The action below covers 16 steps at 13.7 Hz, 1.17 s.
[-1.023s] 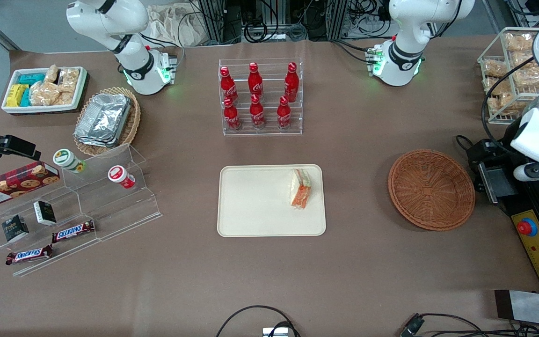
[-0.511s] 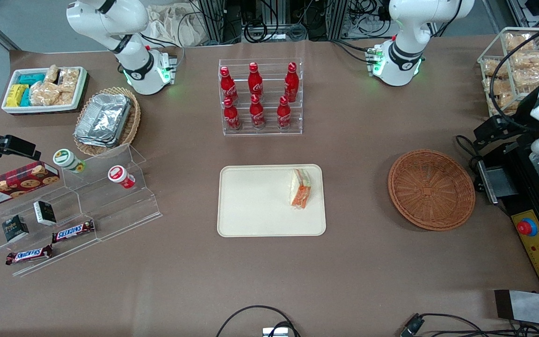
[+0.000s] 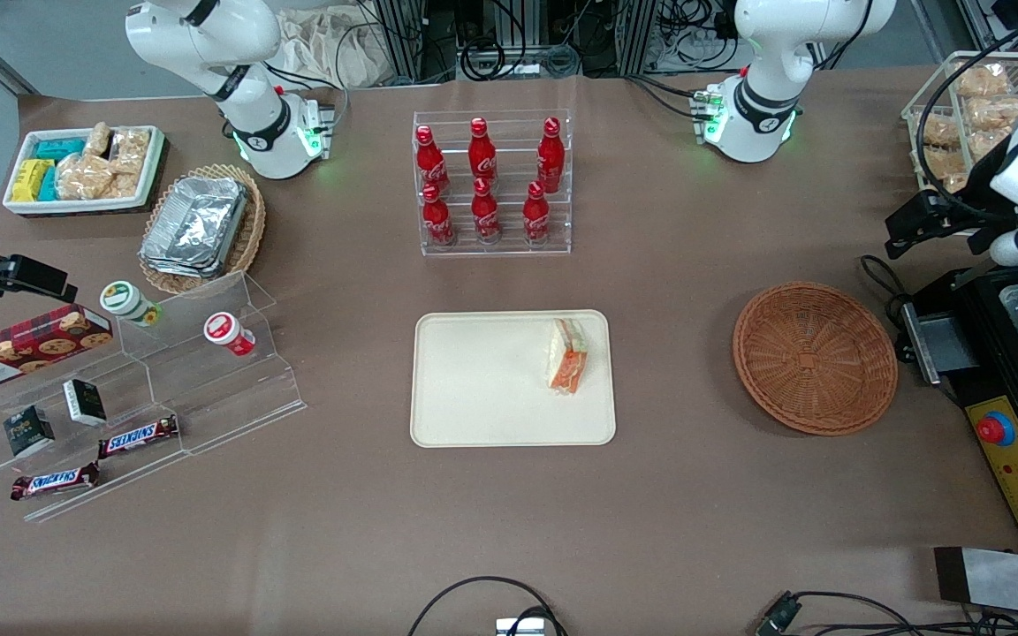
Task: Place sandwich from basket to tray
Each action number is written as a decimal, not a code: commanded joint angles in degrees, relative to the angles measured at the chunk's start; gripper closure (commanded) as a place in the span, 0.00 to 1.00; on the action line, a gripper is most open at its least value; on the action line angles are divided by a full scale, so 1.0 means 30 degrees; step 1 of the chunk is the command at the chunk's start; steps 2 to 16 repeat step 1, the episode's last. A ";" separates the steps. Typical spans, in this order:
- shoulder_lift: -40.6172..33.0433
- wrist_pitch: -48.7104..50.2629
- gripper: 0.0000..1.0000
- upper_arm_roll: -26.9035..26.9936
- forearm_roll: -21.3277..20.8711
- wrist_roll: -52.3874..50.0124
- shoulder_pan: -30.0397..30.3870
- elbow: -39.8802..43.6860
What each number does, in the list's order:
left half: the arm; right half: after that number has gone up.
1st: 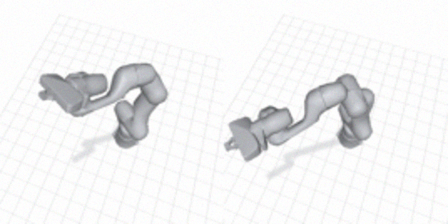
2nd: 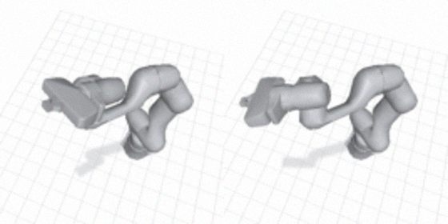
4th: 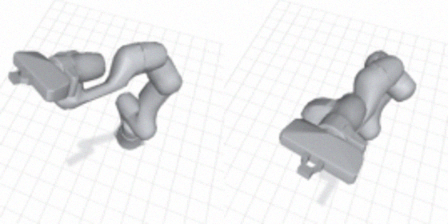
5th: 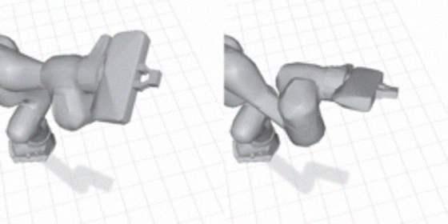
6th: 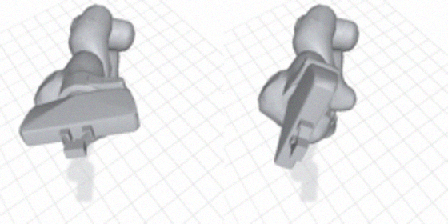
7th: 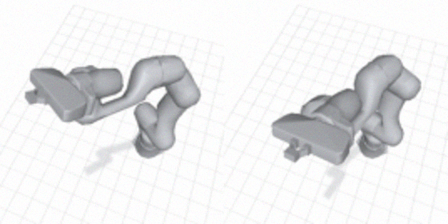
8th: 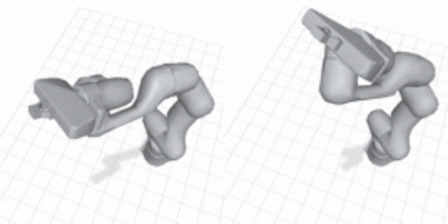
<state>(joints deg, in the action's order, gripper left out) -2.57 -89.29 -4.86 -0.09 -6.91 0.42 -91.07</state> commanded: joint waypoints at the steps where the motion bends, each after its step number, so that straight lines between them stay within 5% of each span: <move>1: -0.0198 0.0436 0.00 -0.0168 0.0293 0.0339 0.0242 0.0124; 16: -0.0198 0.0436 0.00 -0.0168 0.0293 0.0339 0.0242 0.0124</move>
